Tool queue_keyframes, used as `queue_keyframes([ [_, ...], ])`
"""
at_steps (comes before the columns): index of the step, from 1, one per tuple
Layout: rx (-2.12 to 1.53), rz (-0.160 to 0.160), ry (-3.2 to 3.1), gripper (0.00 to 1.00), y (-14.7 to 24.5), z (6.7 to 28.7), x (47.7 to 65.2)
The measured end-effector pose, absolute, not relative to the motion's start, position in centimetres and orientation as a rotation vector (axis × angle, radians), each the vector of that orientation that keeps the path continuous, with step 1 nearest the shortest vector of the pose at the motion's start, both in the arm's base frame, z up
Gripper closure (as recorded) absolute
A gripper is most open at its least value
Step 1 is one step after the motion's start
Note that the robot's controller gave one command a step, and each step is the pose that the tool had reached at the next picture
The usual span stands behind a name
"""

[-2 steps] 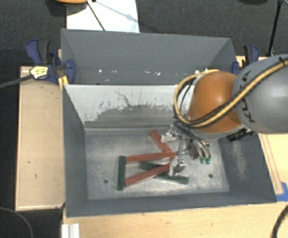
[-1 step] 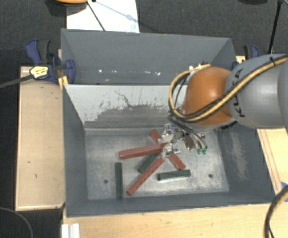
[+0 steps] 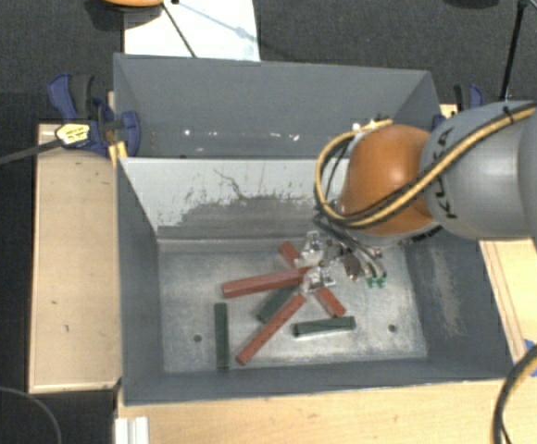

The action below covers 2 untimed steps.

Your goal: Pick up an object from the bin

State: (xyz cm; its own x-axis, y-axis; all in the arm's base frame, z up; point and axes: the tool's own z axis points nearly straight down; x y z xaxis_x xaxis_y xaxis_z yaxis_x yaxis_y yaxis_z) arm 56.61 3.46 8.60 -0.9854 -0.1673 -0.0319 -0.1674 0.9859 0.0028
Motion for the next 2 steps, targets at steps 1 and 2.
queue_keyframes([
  [1,-0.295,0.001,3.128,1.0,4.3,12.5,56.1],
  [2,-0.279,-0.001,3.122,1.0,3.1,16.3,56.3],
])
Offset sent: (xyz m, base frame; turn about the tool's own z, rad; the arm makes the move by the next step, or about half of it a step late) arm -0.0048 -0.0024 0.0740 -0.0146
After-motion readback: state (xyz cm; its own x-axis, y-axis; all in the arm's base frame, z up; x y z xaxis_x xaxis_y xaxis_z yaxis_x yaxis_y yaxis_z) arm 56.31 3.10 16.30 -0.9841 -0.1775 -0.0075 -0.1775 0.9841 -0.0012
